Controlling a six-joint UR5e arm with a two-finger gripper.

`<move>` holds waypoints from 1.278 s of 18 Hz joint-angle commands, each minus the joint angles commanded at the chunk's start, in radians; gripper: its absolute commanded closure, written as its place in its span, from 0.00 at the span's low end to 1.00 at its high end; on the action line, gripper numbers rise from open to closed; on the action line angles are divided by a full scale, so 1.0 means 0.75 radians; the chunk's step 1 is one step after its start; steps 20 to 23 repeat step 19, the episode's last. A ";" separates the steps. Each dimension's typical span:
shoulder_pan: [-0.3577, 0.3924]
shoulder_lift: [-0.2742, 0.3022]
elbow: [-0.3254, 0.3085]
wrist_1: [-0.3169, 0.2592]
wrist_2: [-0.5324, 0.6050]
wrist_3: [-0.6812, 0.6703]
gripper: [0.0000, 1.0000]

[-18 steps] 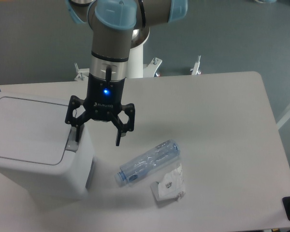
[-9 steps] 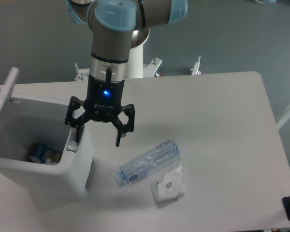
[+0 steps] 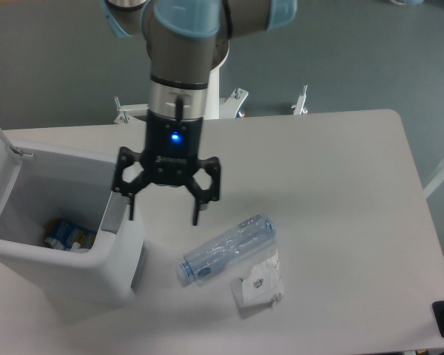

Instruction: Open the trash can

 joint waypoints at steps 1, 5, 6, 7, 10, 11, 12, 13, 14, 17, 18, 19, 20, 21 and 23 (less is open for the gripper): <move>0.018 -0.033 0.033 0.002 0.000 0.031 0.00; 0.115 -0.164 0.082 0.006 0.110 0.267 0.00; 0.125 -0.208 0.084 0.006 0.169 0.374 0.00; 0.147 -0.243 0.080 0.004 0.224 0.460 0.00; 0.168 -0.331 0.080 0.008 0.343 0.597 0.00; 0.182 -0.334 0.074 0.006 0.368 0.642 0.00; 0.188 -0.332 0.066 0.002 0.376 0.669 0.00; 0.190 -0.332 0.066 0.002 0.376 0.681 0.00; 0.190 -0.336 0.068 -0.004 0.376 0.706 0.00; 0.188 -0.336 0.013 -0.006 0.433 0.877 0.00; 0.188 -0.334 0.009 -0.010 0.454 0.904 0.00; 0.186 -0.336 0.009 -0.012 0.464 0.906 0.00; 0.186 -0.336 0.009 -0.012 0.464 0.906 0.00; 0.186 -0.336 0.009 -0.012 0.464 0.906 0.00; 0.186 -0.336 0.009 -0.012 0.464 0.906 0.00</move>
